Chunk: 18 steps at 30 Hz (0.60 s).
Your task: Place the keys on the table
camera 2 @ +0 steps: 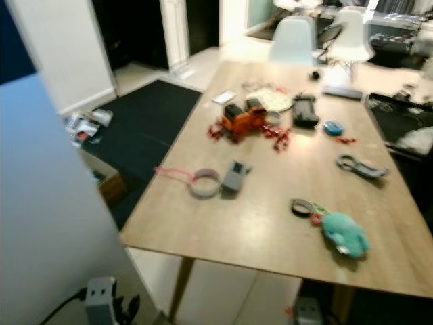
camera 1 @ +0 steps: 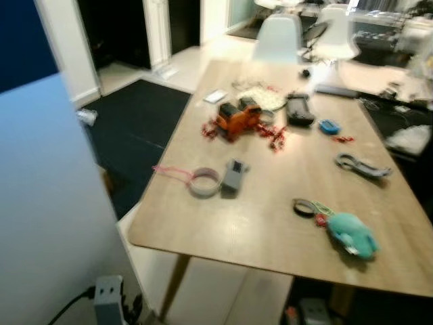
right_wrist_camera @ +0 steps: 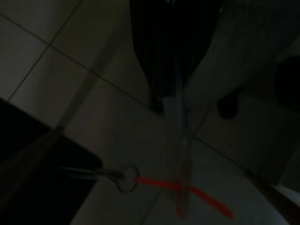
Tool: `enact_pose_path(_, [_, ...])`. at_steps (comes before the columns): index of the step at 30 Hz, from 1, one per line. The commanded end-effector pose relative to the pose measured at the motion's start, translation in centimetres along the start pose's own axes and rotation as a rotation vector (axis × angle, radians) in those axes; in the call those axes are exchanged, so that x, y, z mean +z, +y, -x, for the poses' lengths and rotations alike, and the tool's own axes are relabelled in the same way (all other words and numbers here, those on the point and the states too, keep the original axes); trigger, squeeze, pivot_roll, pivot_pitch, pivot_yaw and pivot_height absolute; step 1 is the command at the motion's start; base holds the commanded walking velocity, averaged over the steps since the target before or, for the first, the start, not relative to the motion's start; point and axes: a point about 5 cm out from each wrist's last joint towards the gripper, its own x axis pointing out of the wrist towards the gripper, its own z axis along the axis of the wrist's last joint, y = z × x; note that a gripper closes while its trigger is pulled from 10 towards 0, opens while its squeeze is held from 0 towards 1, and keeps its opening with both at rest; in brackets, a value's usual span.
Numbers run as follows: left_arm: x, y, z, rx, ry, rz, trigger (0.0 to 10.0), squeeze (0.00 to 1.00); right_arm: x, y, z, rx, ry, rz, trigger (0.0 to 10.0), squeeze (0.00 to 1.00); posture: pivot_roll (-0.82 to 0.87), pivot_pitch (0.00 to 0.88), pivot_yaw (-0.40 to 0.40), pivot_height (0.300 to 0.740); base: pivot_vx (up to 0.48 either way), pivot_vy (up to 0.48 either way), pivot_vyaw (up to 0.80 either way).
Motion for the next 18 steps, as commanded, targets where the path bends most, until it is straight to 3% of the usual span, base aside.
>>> enact_pose_path(1, [-0.7, 0.1, 0.2, 0.004, 0.034, 0.003, 10.0, 0.0, -0.3, -0.3, 0.1, -0.018, 0.01, -0.006, 10.0, 0.0, 0.03, 0.07, 0.013, 0.74, 0.0, -0.454, 0.0])
enact_pose_path(3, [-0.7, 0.1, 0.2, 0.004, 0.034, 0.003, 10.0, 0.0, -0.3, -0.3, 0.1, -0.018, 0.01, -0.006, 10.0, 0.0, 0.03, 0.07, 0.013, 0.74, 0.0, -0.454, 0.0])
enact_pose_path(4, [-0.8, 0.3, 0.2, 0.026, 0.06, -0.017, 10.0, 0.0, -0.1, 1.0, -0.2, -0.009, 0.014, -0.005, 10.0, 0.0, 0.03, 0.072, 0.014, 0.74, 0.0, 0.0, 0.0])
enact_pose_path(7, [-0.9, 0.5, 0.2, 0.032, 0.07, -0.047, 10.0, 0.0, 0.1, 1.8, -0.5, -0.001, 0.015, -0.005, 10.0, 0.0, 0.03, 0.072, 0.013, 0.74, 0.0, 0.0, 0.0])
enact_pose_path(12, [-0.9, 0.4, 0.2, 0.021, 0.075, -0.084, 10.0, 0.0, 0.3, 2.2, -0.6, 0.002, 0.015, -0.007, 10.0, 0.0, 0.03, 0.075, 0.012, 0.74, 0.0, 0.0, 0.0])
enact_pose_path(18, [-1.0, 0.0, 0.1, 0.003, 0.088, -0.104, 10.0, 0.0, 0.0, 0.9, -0.3, -0.015, 0.022, -0.013, 10.0, 0.0, 0.03, 0.079, 0.013, 0.74, 0.0, 0.0, 0.0])
